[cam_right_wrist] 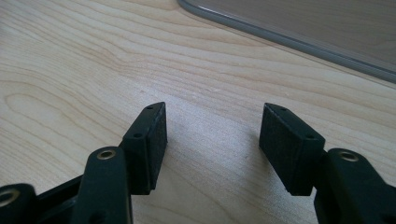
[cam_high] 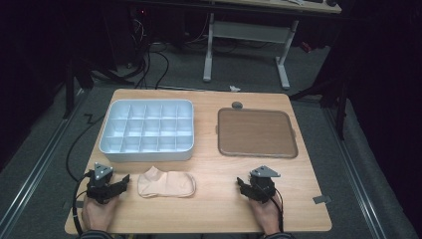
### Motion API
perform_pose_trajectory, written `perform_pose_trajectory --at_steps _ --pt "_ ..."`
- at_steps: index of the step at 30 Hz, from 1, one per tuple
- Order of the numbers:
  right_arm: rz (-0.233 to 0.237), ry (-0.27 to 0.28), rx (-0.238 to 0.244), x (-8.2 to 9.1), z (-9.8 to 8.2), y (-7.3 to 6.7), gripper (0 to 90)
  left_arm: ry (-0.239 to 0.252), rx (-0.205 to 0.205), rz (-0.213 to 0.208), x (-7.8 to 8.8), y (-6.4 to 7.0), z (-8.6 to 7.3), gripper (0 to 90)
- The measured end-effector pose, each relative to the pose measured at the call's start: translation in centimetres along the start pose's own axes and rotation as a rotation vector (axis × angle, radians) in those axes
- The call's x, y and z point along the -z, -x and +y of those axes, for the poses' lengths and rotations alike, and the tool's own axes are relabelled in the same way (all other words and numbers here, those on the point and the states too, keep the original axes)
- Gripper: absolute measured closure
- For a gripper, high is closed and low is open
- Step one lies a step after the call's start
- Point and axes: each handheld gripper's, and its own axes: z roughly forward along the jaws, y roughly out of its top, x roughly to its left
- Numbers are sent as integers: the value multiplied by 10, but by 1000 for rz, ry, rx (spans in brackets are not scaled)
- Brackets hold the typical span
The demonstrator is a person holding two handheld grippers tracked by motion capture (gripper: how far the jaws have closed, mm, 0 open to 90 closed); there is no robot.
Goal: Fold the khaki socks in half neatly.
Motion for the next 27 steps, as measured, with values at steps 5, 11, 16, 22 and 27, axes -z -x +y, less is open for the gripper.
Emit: perform_pose_trajectory --at_steps 5,11,16,22,27 --pt "2 0 1 0 0 0 408 1 0 -4 0 0 0 331" --pt "13 0 -5 0 0 1 400 -1 -4 -8 0 0 0 331" --pt "18 -2 8 0 0 1 374 0 -2 -6 0 0 0 335" --pt "24 -5 14 0 0 0 382 0 -7 -12 0 0 0 331" --pt "8 -5 7 1 0 1 434 9 4 -35 1 0 0 352"
